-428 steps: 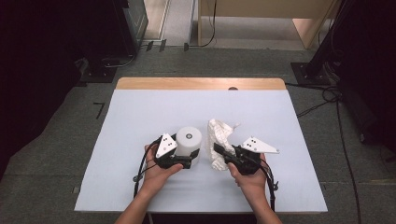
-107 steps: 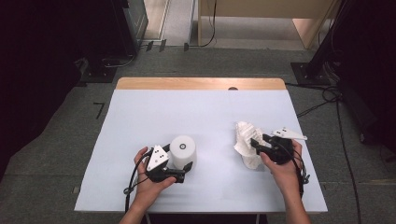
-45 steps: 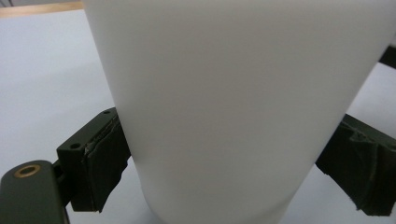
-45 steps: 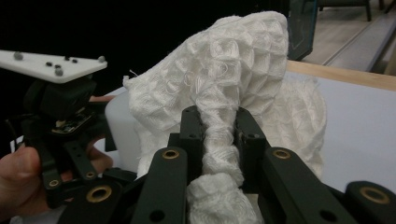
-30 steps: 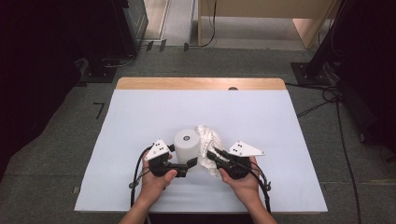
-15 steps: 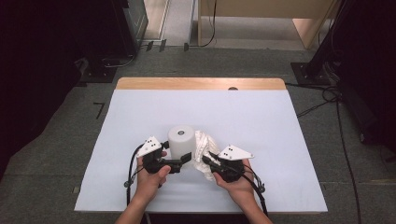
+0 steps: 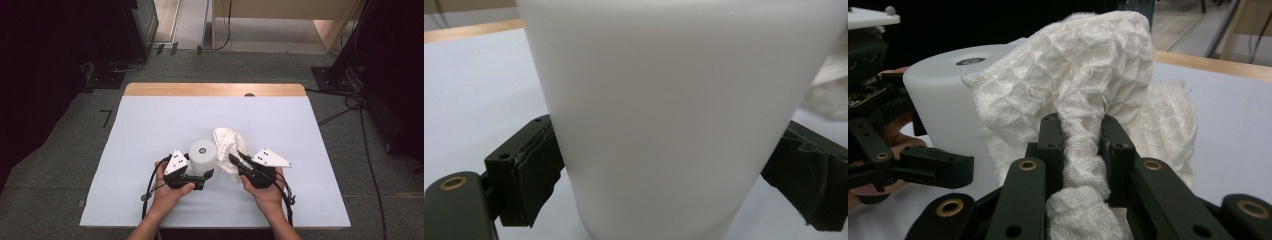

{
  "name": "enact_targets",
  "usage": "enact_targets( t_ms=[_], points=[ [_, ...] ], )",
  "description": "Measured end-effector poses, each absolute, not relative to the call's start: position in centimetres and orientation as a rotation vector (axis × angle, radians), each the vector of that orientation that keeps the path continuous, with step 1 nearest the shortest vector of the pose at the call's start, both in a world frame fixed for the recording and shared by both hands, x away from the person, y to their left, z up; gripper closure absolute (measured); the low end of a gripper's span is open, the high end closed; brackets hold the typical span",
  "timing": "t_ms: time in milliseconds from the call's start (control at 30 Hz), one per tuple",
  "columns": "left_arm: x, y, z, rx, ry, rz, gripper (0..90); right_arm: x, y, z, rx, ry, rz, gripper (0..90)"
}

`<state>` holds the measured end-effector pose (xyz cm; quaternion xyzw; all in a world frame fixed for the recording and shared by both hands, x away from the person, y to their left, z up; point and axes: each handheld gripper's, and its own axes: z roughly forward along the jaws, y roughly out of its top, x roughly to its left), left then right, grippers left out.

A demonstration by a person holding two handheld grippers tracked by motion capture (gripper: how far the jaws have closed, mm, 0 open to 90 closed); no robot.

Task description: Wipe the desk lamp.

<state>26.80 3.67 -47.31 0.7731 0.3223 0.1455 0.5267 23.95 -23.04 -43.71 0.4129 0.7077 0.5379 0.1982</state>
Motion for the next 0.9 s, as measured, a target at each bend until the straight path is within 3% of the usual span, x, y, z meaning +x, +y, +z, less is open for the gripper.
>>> enact_targets(
  t_ms=[433,533,633,733,900],
  points=[
    [26.9,4.7,-48.2,1.867,0.853,0.445,7.4,24.6,-24.7,-44.3,1.237,1.950,1.475,75.6],
    [26.1,4.3,-48.1,1.835,0.901,0.469,1.6,24.7,-24.7,-44.4,1.239,1.953,1.470,75.4],
    [25.2,3.2,-48.2,1.807,1.001,0.557,1.2,24.7,-24.8,-44.5,1.246,1.954,1.472,75.3],
    [25.2,1.7,-48.6,1.821,1.128,0.631,1.2,24.8,-24.7,-44.6,1.248,1.959,1.473,75.2],
    [25.5,1.4,-49.0,1.832,1.120,0.628,6.5,24.7,-24.3,-44.8,1.240,1.975,1.470,75.1]
  ],
)
